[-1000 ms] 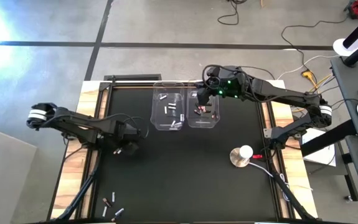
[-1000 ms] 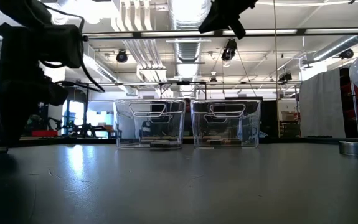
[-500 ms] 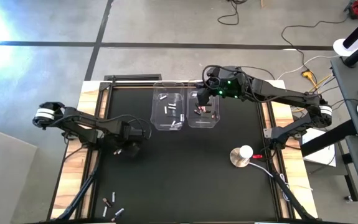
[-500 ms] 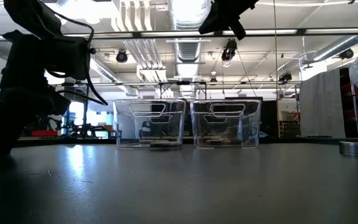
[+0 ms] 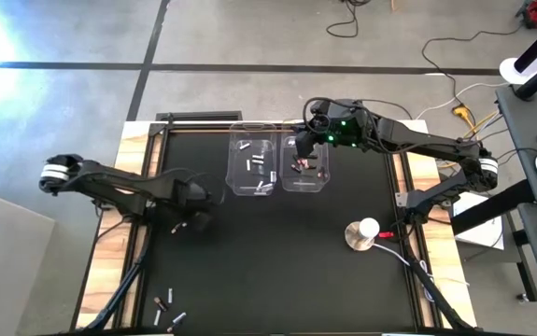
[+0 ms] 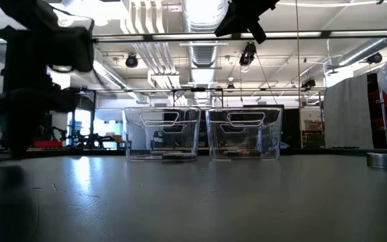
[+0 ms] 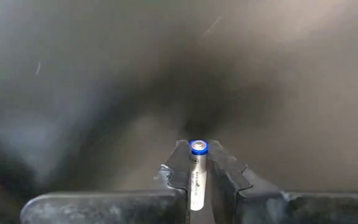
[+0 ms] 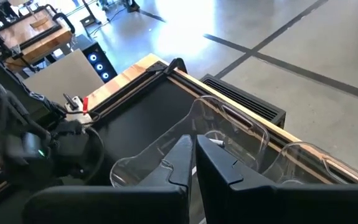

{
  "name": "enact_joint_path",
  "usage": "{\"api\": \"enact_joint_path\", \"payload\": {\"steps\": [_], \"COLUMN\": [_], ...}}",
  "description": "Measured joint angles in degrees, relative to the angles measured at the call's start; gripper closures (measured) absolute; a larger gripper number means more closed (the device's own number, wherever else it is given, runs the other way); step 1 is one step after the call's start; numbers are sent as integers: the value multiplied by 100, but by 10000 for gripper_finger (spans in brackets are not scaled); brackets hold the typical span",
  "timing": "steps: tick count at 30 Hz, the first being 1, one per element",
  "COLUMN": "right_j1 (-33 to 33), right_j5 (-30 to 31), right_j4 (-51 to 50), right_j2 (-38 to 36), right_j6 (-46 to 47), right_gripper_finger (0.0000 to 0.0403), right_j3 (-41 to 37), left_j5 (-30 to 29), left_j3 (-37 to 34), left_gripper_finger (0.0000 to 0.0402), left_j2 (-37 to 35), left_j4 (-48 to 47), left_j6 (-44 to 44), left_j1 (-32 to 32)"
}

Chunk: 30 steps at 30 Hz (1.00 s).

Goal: Sort batteries
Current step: Put the white battery into the left transparent bin

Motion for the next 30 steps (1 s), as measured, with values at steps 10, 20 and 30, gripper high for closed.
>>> {"api": "enact_joint_path", "payload": {"steps": [10,20,30], "right_j1": [154,566,976], "right_j5": [-278,-940,-962], "right_j4": [457,994,1847], "right_j2": [677,2000,3387], "right_j6": [104,215,306], "right_gripper_finger": [386,289,213], "right_j3": [34,1094,2939], "left_j5": [-1058,-1904,-799], "left_j3": [873,2657,2513], "left_gripper_finger": [390,390,390], "left_j2": [-1291,-2309,-3212], "left_j4": [-51,131,2000], "left_j6": [-61,1545,2829], "left_j1": [33,610,1112]}}
